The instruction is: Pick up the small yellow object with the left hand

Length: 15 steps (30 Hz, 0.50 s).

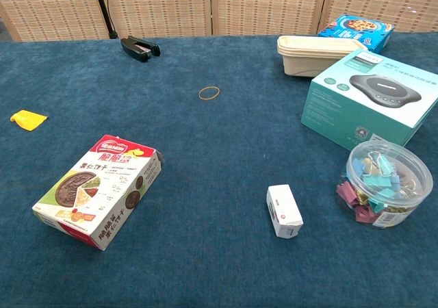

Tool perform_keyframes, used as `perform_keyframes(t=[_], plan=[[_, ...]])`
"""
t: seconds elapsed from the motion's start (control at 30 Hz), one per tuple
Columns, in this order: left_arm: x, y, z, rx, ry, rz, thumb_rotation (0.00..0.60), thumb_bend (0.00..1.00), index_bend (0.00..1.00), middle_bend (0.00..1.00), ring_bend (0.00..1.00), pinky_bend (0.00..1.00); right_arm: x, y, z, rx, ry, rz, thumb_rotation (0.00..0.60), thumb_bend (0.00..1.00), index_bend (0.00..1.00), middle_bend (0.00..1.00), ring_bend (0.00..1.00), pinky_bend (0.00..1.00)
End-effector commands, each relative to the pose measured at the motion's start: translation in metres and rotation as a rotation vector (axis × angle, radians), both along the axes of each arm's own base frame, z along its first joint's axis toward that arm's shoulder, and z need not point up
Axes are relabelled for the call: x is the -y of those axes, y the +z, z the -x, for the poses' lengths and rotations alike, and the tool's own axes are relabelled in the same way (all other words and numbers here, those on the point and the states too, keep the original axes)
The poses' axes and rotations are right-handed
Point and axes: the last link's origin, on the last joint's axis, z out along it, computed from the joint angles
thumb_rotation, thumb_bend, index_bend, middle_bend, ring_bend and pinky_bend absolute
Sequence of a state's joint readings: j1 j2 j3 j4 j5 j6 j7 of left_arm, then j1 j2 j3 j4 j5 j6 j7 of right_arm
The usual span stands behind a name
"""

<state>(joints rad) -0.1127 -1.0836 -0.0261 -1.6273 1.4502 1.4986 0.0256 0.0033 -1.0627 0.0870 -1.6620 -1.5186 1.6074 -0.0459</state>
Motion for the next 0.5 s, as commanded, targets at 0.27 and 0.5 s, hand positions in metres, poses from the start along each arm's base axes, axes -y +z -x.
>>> perform_keyframes(t=[0.27,0.5], plan=[[-0.001,-0.001,0.000,0.010,0.000,0.004,0.600,0.16,0.00,0.00,0.00,0.00,0.000,0.001,0.001,0.006,-0.008,-0.006,0.600,0.00,0.00,0.00,0.00,0.00],[-0.011,0.000,0.003,0.022,-0.002,0.012,0.600,0.17,0.00,0.00,0.00,0.00,0.000,0.001,0.002,0.016,-0.014,-0.015,0.600,0.00,0.00,0.00,0.00,0.00]])
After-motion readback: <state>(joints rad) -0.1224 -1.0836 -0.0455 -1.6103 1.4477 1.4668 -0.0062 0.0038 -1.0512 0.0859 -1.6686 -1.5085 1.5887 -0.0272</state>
